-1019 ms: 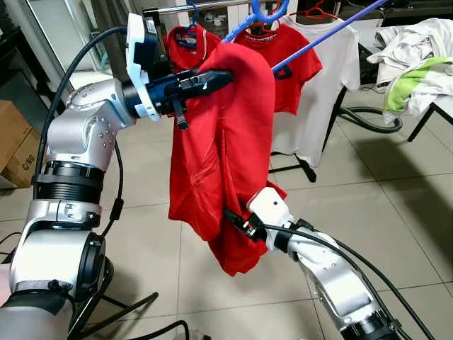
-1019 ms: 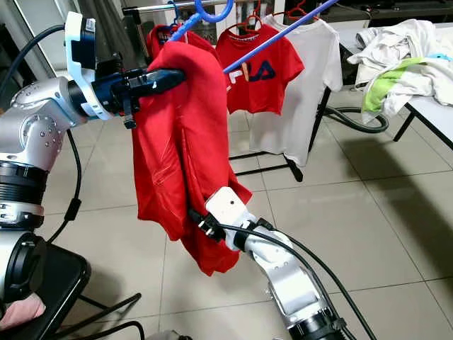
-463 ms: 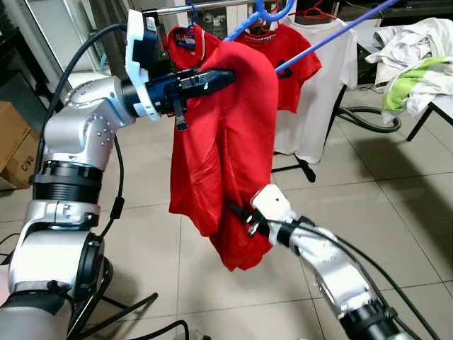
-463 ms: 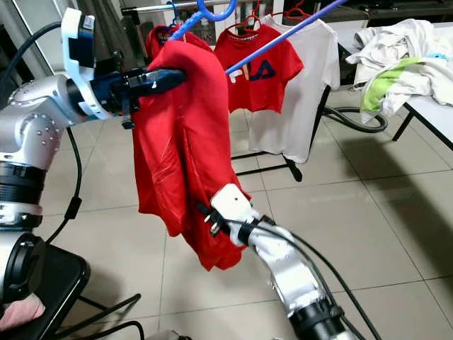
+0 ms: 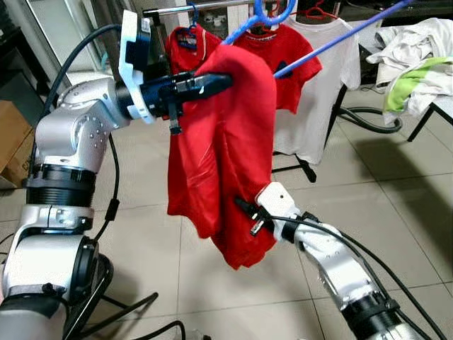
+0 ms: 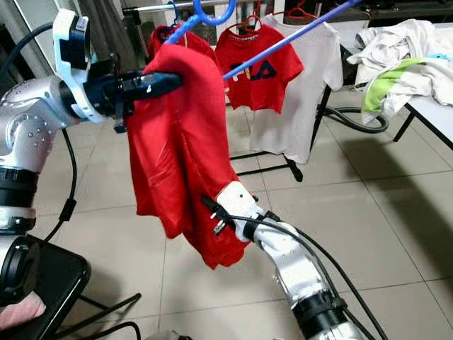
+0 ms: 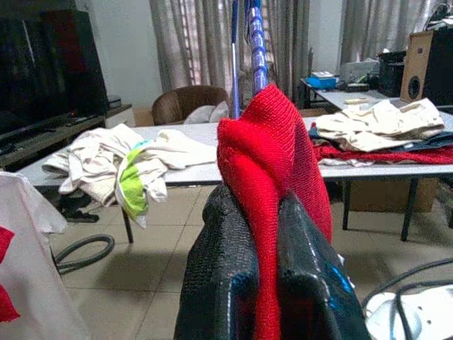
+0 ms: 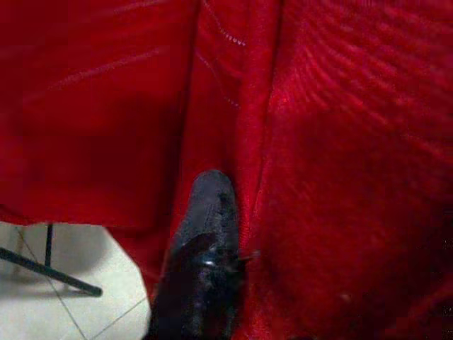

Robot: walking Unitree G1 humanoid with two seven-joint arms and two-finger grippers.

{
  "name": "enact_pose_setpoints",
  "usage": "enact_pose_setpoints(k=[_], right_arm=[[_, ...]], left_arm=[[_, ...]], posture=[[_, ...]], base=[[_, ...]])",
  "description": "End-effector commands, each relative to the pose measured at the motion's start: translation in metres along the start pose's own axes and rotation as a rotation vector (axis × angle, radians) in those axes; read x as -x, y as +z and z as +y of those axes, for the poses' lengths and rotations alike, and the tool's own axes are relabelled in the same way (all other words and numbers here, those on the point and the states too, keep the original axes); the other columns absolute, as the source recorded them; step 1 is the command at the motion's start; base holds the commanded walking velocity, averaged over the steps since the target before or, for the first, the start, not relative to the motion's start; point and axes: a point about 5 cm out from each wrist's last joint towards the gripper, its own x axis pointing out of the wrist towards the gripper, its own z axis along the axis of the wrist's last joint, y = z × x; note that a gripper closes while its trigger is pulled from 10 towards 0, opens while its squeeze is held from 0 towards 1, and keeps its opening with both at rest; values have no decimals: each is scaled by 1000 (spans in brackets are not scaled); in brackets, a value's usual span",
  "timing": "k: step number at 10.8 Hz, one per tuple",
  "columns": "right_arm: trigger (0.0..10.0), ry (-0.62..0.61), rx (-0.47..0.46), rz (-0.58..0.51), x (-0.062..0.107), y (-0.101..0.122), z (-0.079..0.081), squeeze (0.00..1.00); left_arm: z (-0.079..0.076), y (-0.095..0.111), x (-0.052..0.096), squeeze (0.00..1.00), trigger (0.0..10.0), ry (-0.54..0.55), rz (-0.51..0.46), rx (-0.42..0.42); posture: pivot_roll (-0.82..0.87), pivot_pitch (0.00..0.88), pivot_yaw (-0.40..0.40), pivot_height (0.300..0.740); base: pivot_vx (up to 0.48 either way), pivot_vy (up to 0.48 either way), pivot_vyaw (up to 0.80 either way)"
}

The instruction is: Hang hanger

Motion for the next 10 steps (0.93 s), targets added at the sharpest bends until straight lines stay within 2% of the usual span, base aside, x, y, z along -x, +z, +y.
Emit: enact_pose_setpoints(k=[1,5,10], right_arm=[[0,22,4,-14,-1,1,-1,0],[0,150,36,-34,5,-1,3,0],[0,254,55,-43,18,-4,3,0]], left_arm=[[-2,10,4,0,0,-12,-12,-29],[-3,11,9,0,0,-28,17,-26],[-4,10,13,0,0,-37,38,-22]], posture=[[-12,0,105,740],[-6,0,103,740],[-11,0,100,740]], base=[[0,0,0],[0,0,0],[0,0,0]])
